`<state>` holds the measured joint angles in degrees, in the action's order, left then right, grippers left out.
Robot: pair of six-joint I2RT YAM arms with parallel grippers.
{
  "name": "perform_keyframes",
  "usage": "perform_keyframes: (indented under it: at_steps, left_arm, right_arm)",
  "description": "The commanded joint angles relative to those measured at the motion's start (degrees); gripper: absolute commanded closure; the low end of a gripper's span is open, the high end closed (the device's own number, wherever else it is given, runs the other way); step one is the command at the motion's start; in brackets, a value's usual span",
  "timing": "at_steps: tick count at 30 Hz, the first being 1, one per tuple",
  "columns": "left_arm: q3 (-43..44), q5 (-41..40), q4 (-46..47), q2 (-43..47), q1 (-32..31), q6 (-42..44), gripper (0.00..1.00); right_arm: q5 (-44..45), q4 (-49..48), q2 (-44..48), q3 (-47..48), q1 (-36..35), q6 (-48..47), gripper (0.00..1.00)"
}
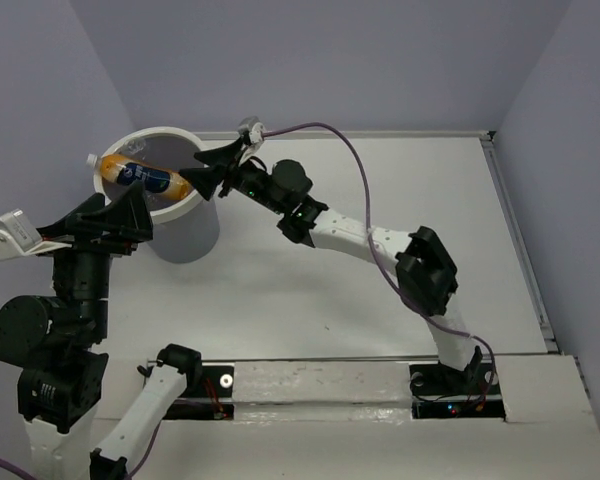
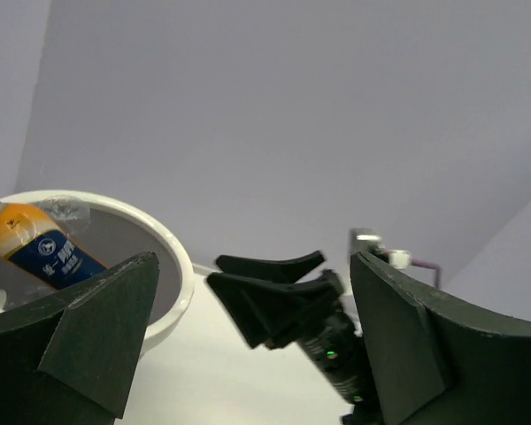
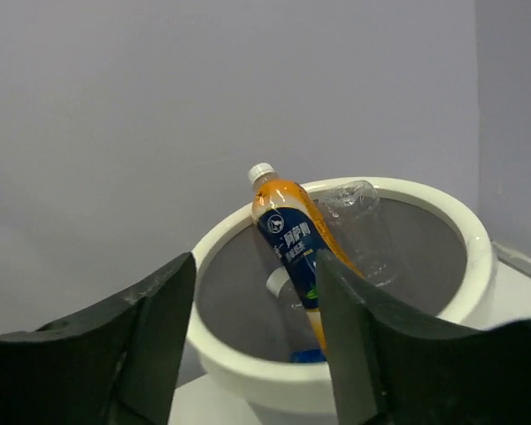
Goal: Put the plastic bottles in the bin
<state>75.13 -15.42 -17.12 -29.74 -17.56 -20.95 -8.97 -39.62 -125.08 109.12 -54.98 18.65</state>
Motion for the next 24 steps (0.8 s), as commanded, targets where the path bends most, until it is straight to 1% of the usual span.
perform_keyframes:
  at_steps: [1, 2, 3, 4, 5, 6, 7, 8, 9, 10, 11, 12, 13, 14, 15, 16, 18, 19, 21, 22, 24]
  left_arm:
    - [0.81, 0.39, -4.23, -1.64, -0.19, 0.04, 0.01]
    - [0.46, 1.52, -4.58, -1.47, -0.19, -0.23, 0.01]
    - [-0.42, 2.32, -5.02, -1.20, -0.19, -0.32, 0.01]
    - [-1.04, 3.54, -5.20, -0.51, -0.19, -0.75, 0.01]
    - [-2.69, 4.34, -5.29, -0.06, -0.19, -1.02, 0.01]
    - [-3.67, 5.13, -5.29, 0.38, -0.19, -1.20, 0.01]
    - [-4.55, 5.83, -5.20, 1.60, -0.19, -1.55, 0.01]
    - [-6.73, 7.49, -4.68, 3.00, -0.10, -2.33, 0.01]
    - [-7.97, 8.12, -4.41, 3.02, -0.10, -2.78, 0.01]
    - [-9.03, 9.08, -3.97, 4.50, -0.10, -3.04, 0.01]
    - [-10.00, 10.48, -3.71, 5.21, -0.10, -3.65, 0.01]
    - [-11.57, 11.11, -3.36, 5.91, -0.19, -3.92, 0.01]
    - [-12.11, 12.33, -3.18, 6.88, -0.19, -4.10, 0.01]
    - [-13.25, 12.69, -2.66, 7.49, -0.10, -4.71, 0.01]
    - [-13.95, 13.57, -2.13, 7.94, -0.19, -4.98, 0.01]
    - [-14.48, 14.10, -1.43, 8.55, -0.10, -5.33, 0.01]
    - [-17.11, 18.21, 2.24, 9.34, -0.10, -6.38, 0.01]
    - [-18.00, 20.32, 3.84, 9.78, -0.10, -7.95, 0.01]
    - [-20.45, 21.65, 7.78, 9.87, -0.10, -9.37, 0.01]
    - [-20.99, 22.70, 8.85, 9.70, -0.02, -10.33, 0.01]
    - [-22.22, 23.94, 10.97, 9.44, -0.10, -10.51, 0.01]
  right_arm:
    - [2.03, -11.80, 15.71, -13.50, -0.04, -2.83, 0.51]
    - [2.29, -11.71, 20.79, -20.80, -0.04, -3.01, 0.60]
    - [2.47, -11.54, 23.45, -24.53, -0.04, -3.01, 0.80]
    - [3.08, -10.93, 28.96, -32.05, -0.04, -2.84, 0.88]
    - [3.17, -10.66, 31.88, -36.04, -0.04, -2.14, 0.98]
    - [3.95, -10.48, 34.70, -39.82, -0.04, -1.87, 1.00]
    - [4.40, -10.13, 37.86, -43.78, -0.04, -1.43, 1.00]
    - [6.23, -7.96, 44.50, -50.43, -0.04, -0.47, 1.00]
    - [6.25, -5.76, 48.48, -53.28, -0.04, -0.81, 1.00]
    - [8.42, -3.04, 52.53, -55.49, -0.04, -1.42, 1.00]
    - [11.32, 3.78, 60.92, -58.73, -0.04, -2.21, 1.00]
    - [13.52, 7.24, 65.09, -59.89, -0.04, -2.22, 0.84]
    - [18.50, 12.75, 69.14, -60.86, -0.04, -2.39, 0.64]
    - [20.38, 15.33, 73.01, -61.74, -0.04, -2.40, 0.18]
    - [22.75, 18.49, 79.74, -62.36, -0.04, -2.48, 0.02]
    - [26.69, 25.22, 82.51, -61.93, -0.04, -2.13, 0.00]
    - [29.35, 30.45, 87.17, -60.79, -0.04, -1.35, 0.00]
    - [30.58, 33.35, 91.11, -60.61, -0.04, -0.99, 0.00]
    - [31.03, 35.39, 94.39, -61.04, -0.04, -1.08, 0.00]
    - [32.08, 38.09, 97.01, -61.04, -0.04, -1.34, 0.00]
    - [33.57, 41.09, 98.79, -60.69, -0.04, -1.52, 0.00]
